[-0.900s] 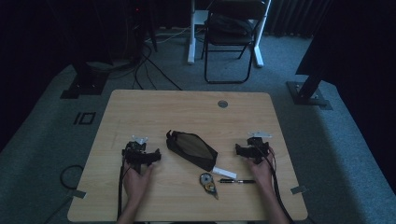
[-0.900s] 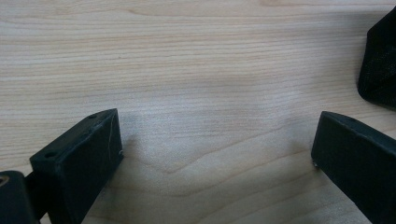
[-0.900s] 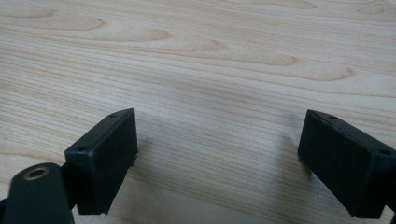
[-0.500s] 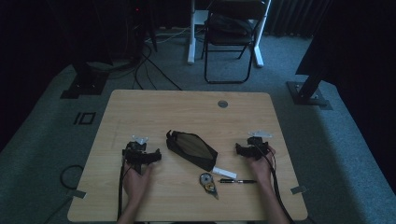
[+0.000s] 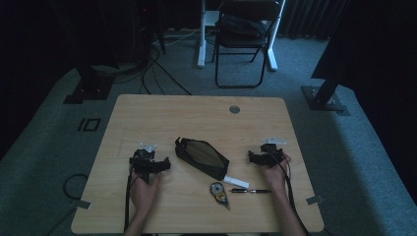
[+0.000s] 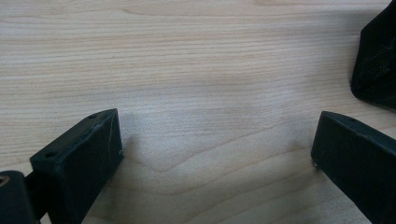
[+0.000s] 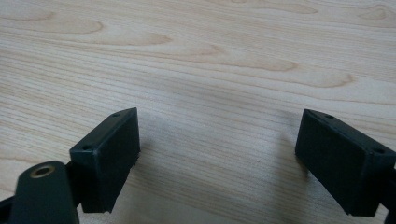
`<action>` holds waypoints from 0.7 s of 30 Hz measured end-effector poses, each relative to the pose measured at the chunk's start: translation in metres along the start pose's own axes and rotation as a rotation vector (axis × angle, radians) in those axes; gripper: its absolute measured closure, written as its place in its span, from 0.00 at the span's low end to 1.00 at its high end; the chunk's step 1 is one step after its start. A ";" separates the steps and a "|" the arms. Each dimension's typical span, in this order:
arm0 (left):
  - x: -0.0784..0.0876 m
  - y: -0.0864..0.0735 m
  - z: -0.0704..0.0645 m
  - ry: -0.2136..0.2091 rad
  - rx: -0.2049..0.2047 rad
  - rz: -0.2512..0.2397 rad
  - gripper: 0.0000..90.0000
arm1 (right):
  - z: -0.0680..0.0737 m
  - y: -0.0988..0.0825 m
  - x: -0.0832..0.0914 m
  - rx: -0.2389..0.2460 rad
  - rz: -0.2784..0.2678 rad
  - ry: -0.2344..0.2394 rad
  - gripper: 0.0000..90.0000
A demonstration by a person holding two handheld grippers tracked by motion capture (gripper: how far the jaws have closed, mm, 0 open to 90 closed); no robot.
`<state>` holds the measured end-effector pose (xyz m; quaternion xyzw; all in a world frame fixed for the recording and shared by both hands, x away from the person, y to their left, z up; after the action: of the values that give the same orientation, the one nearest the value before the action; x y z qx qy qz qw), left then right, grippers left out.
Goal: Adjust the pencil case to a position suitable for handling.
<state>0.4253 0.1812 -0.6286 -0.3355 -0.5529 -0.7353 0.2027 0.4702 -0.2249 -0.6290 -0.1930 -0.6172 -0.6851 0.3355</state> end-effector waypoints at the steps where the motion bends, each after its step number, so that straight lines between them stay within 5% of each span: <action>1: 0.000 0.000 0.000 0.000 0.000 -0.001 0.02 | 0.000 0.000 0.000 0.001 0.000 0.000 0.15; 8: 0.000 0.000 -0.001 -0.003 -0.003 -0.002 0.02 | 0.004 0.002 0.005 -0.036 -0.009 0.038 0.27; 21: 0.000 0.000 -0.001 -0.004 -0.005 -0.002 0.02 | 0.026 0.014 0.027 0.037 -0.070 0.081 0.37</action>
<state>0.4253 0.1803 -0.6285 -0.3370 -0.5518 -0.7361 0.2002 0.4567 -0.2060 -0.5963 -0.1372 -0.6222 -0.6920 0.3394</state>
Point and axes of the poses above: each handheld gripper's, and its own axes: x roughly backward along the jaws, y roughly out of its top, z roughly to its left, the point moved 10 cm from there along -x, roughly forward along the jaws, and after that the axes turned 12 degrees about -x, right-handed, at the moved point
